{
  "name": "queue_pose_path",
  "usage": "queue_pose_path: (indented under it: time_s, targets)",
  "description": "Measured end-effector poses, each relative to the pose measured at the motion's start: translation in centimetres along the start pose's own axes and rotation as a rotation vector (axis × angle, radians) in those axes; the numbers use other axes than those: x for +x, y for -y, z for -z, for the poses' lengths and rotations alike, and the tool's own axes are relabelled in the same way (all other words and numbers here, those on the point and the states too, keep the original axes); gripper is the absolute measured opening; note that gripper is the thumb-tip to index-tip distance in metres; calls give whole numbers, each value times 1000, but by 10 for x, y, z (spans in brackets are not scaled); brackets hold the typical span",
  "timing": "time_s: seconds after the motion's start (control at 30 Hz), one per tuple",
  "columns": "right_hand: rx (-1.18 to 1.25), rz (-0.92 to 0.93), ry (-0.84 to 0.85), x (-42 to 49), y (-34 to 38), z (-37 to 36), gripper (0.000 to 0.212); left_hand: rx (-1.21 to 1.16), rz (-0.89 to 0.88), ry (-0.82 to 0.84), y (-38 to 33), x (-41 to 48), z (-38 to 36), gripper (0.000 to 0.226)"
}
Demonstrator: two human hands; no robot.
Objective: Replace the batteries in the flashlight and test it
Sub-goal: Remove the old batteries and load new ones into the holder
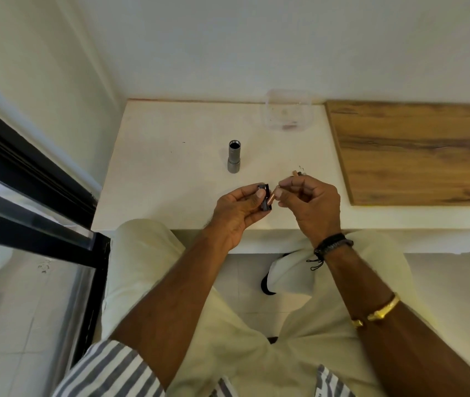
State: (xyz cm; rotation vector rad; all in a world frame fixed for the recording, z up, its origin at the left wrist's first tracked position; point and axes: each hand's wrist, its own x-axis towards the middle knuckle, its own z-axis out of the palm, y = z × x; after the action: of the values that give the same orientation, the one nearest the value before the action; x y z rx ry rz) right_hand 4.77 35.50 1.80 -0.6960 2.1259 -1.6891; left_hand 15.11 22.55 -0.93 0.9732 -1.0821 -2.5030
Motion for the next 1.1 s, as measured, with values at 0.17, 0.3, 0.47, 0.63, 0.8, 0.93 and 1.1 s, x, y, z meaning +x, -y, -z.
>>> queue_pose_path:
  time_s: [0.17, 0.3, 0.47, 0.63, 0.8, 0.93, 1.1]
  targets:
    - [-205, 66, 21, -2, 1, -4, 12, 79, -22, -1, 2, -3, -1, 16]
    - [-251, 86, 14, -5, 2, -10, 13, 76, -34, -35, 4, -3, 1, 16]
    - [-286, 151, 14, -10, -4, -15, 15, 85, -46, -63, 5, -4, 3, 15]
    - [-291, 159, 22, -10, -6, -16, 19, 51, -6, -47, 5, -3, 3, 13]
    - [-202, 51, -3, -4, -9, -15, 16, 21, 43, -15, 5, 1, -1, 28]
    - [-138, -15, -69, 8, -14, -13, 13, -71, 71, -26, 5, 7, -3, 24]
    - [-66, -59, -96, 42, -19, -8, 12, -160, 101, -68, 1, 16, 5, 31]
